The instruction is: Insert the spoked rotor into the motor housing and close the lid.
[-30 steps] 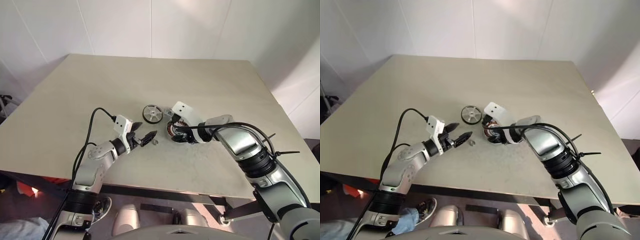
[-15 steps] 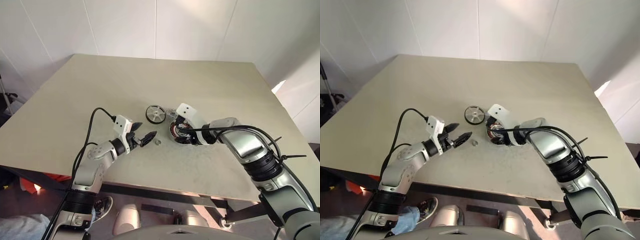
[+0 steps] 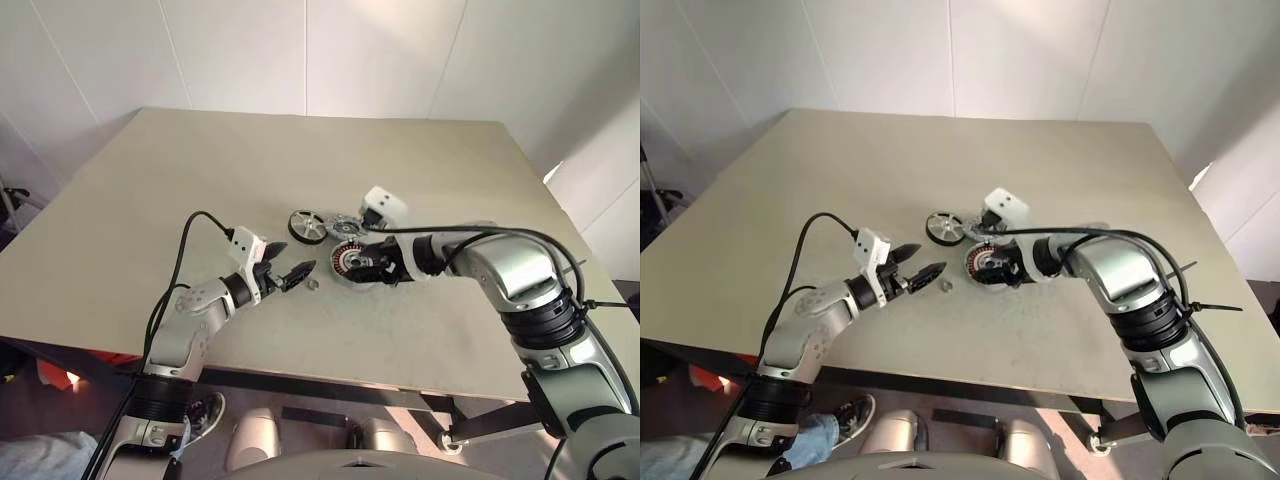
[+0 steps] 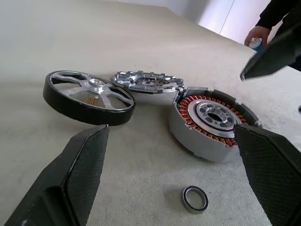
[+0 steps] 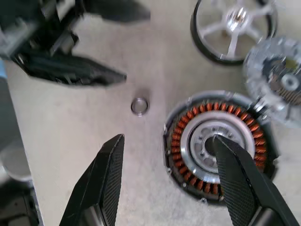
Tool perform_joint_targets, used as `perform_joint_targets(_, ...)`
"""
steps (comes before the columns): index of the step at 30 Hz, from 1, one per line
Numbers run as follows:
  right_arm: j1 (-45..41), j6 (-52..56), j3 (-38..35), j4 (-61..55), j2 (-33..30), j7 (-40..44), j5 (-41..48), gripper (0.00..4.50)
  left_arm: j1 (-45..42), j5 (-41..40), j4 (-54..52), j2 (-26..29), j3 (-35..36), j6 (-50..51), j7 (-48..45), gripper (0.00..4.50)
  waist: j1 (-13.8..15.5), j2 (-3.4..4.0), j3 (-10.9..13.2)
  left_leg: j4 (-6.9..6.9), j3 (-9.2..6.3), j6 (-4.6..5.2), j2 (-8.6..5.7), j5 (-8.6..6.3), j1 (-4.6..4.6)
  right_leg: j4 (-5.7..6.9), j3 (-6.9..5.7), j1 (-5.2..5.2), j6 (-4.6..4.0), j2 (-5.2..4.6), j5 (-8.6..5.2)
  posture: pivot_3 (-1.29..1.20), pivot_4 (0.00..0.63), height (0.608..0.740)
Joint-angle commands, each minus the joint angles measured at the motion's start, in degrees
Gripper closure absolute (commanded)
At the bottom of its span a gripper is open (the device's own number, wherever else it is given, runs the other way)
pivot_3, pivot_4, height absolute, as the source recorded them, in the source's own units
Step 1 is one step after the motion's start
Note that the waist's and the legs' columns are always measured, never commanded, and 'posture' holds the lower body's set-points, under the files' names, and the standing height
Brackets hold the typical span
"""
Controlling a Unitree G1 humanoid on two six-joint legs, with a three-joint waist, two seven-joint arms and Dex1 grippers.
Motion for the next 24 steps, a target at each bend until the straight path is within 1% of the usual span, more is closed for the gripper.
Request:
perform_joint_targets(1,-0.9,-3.5,-7.0,-2.5,1.8,-4.0,1.4,1.14,-2.7,0.2,0.6,0.4,-1.8,-0.6,-2.3,0.00,0.1,0.00,0.0,0.00,0.00,-0.02,0.00,0.01,0.00,-0.01,0.00,0.02,0.00,0.00,0.00,0.00,0.000,0.740)
perform_joint_targets(3,0.2,-6.2,-9.1,-1.7,2.4,-7.5,-0.1,1.14,-3.7,1.4,1.6,0.8,-3.5,-1.1,-3.6,0.00,0.3,0.00,0.0,0.01,0.00,-0.01,-0.01,0.01,-0.02,-0.03,0.00,0.01,0.00,0.00,0.00,0.00,0.000,0.740)
perform_joint_targets(7,2.6,-6.5,-16.8,0.3,3.1,-14.5,-0.9,1.14,-6.7,3.9,5.6,1.4,-6.2,-2.8,-5.8,0.00,0.4,0.00,0.0,0.01,0.01,-0.01,-0.03,0.01,-0.06,-0.04,0.00,-0.01,0.01,-0.01,0.00,0.00,0.000,0.740)
perform_joint_targets(12,5.4,-7.5,-21.0,0.8,1.2,-18.3,-1.1,1.14,-9.4,9.1,11.7,2.0,-9.6,-5.8,-6.1,0.00,0.1,0.09,0.0,-0.02,0.01,-0.03,-0.02,0.02,-0.06,-0.02,0.00,-0.05,0.02,-0.01,0.01,0.00,0.000,0.740)
perform_joint_targets(17,6.0,-9.2,-20.8,1.8,0.1,-20.5,-1.6,1.14,-9.2,13.7,14.9,2.8,-13.5,-9.8,-7.8,0.00,-0.1,0.19,0.0,-0.06,0.02,-0.05,-0.02,0.03,-0.04,-0.03,0.00,-0.07,0.03,-0.01,0.00,0.00,0.000,0.740)
perform_joint_targets(24,6.2,-12.2,-19.3,3.6,2.7,-22.5,-1.5,1.14,-8.2,14.0,16.4,5.4,-13.0,-11.7,-11.1,0.00,0.0,0.24,0.0,-0.07,0.02,-0.06,-0.02,0.04,-0.03,-0.02,0.00,-0.07,0.01,-0.01,0.01,0.00,0.000,0.740)
